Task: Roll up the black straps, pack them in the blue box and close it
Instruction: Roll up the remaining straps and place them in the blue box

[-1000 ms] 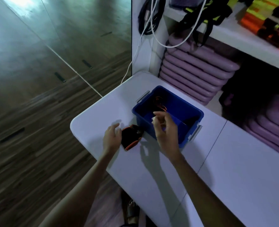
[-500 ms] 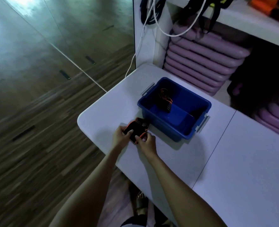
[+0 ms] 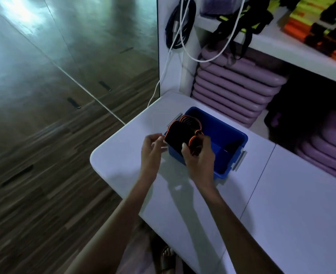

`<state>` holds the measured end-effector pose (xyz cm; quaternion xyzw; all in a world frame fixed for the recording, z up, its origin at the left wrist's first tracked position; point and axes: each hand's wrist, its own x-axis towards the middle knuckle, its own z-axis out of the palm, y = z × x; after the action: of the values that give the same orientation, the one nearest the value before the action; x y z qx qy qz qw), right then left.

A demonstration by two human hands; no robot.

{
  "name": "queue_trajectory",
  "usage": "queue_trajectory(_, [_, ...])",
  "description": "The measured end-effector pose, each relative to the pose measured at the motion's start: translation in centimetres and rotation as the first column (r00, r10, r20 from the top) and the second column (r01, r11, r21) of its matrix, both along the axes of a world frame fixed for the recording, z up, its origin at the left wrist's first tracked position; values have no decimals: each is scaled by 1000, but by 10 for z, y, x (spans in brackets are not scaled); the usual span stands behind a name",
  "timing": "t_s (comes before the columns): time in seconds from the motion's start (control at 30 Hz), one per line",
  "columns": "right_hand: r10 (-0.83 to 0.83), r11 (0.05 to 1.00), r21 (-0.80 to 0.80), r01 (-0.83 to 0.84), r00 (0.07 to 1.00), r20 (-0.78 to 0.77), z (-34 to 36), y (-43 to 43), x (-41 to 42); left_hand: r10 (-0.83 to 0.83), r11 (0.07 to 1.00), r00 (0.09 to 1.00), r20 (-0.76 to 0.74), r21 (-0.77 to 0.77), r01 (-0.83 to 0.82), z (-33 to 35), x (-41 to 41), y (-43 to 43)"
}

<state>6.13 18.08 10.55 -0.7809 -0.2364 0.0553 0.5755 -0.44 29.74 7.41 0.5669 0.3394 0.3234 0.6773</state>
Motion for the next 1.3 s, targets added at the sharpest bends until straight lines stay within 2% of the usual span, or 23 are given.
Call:
queue_trajectory(0.07, [-25,997,-76,31,997,78,16,2,31,16,990,987,-159,141,7,5,29,12])
queue_trajectory(0.1, [-12,989,-143,23,997,77,18,4,47,3,978,955,-298,202,60,2,42,19])
queue_trajectory(0.17, [35,950,-312,-27,999,20,12,11,74,-55,938,835,-548,257,230,-8,59,30])
queue_trajectory(0.23, [110,868,-483,-120,993,-50,0,19,90,-106,891,746,-658,270,365,-17,64,32])
queue_trajectory(0.3, [179,770,-600,-217,976,-123,-14,29,96,-86,875,741,-666,305,375,-21,63,29])
queue_trajectory(0.37, [223,714,-638,-288,958,-183,-26,41,97,-61,884,764,-643,321,340,-25,62,28])
queue_trajectory(0.43, [233,712,-620,-329,944,-233,-34,53,96,-64,881,778,-625,331,339,-28,61,30])
queue_trajectory(0.57, [300,689,-623,-369,929,-219,-51,73,95,-68,877,789,-610,340,338,-33,59,33])
queue_trajectory(0.77, [302,692,-580,-431,902,-310,-67,73,103,-68,895,823,-564,329,300,-39,61,31])
queue_trajectory(0.9, [386,652,-513,-558,827,-410,-68,67,105,-90,903,845,-527,315,293,-40,65,34])
queue_trajectory(1.03, [457,587,-496,-639,768,-448,-60,62,109,-96,895,859,-502,334,295,-39,67,35])
queue_trajectory(1.1, [471,596,-469,-652,756,-454,-57,61,109,-93,893,863,-497,341,292,-38,68,35])
queue_trajectory(1.23, [403,721,-380,-579,797,-450,-56,54,105,-99,888,859,-502,345,304,-39,69,37])
queue_trajectory(1.3, [367,747,-376,-548,811,-455,-58,49,105,-88,884,852,-516,353,305,-41,70,37])
